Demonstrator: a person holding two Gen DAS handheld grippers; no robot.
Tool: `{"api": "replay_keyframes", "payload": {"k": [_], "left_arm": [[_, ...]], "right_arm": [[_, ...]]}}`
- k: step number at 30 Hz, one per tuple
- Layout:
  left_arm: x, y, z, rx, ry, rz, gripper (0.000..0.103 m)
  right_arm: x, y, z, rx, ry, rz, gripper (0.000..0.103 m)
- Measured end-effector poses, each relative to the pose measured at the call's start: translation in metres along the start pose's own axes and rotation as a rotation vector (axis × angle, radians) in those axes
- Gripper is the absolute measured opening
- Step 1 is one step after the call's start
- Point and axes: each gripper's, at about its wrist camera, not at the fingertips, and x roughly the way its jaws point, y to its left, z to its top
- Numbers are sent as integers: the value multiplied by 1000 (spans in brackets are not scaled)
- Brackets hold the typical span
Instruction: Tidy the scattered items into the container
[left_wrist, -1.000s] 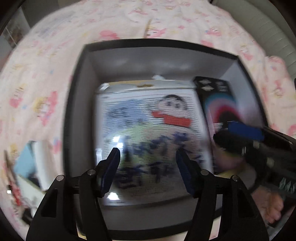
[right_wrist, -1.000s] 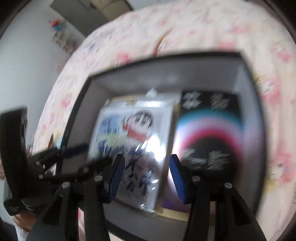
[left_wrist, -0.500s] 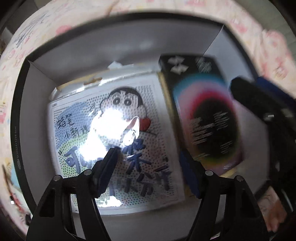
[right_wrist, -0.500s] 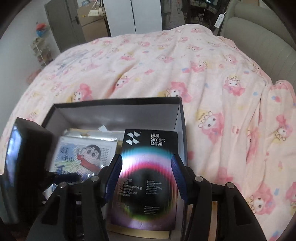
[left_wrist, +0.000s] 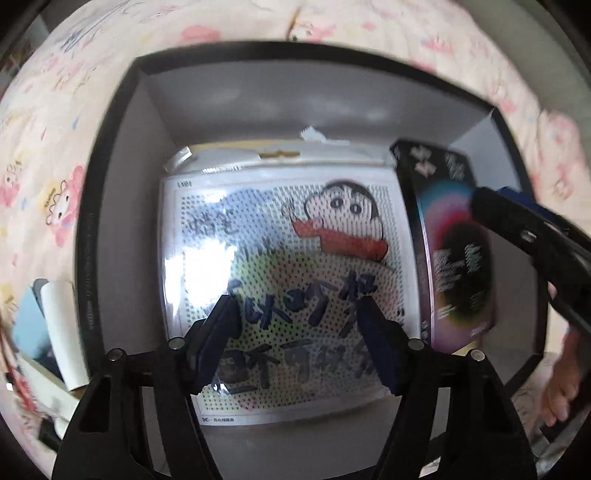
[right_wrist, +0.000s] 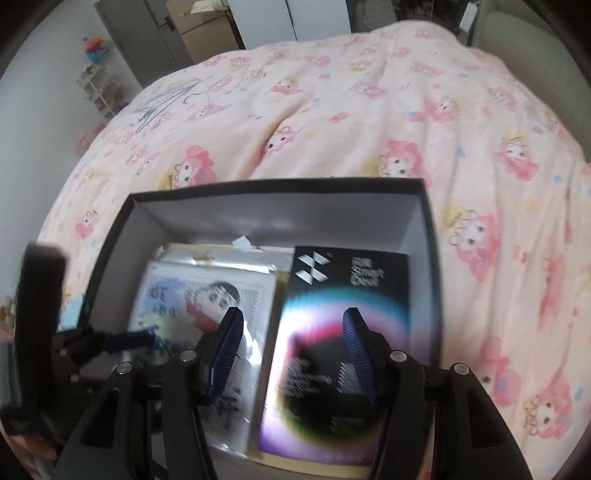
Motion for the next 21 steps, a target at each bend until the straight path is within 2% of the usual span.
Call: {"api": "replay_keyframes", "payload": {"k": [2, 4, 9, 14, 18, 21], "left_arm": [[1, 5, 7, -18, 3, -17, 66], [3, 8, 18, -32, 7, -45, 66], [11, 6, 50, -53, -9, -60, 66], [22, -8, 82, 27, -38, 15, 66], [38, -9, 90, 62, -63, 59, 69], [57, -8, 92, 33, -56, 30, 74]], "right_arm": [[11, 7, 12, -19, 38, 9, 52], [22, 15, 21, -36, 70, 18, 52], [51, 16, 33, -35, 127, 12, 52], [73, -1, 46, 21, 151, 16, 53], [74, -8, 51, 36, 136, 39, 53], [73, -10, 52, 33, 116, 35, 53]]}}
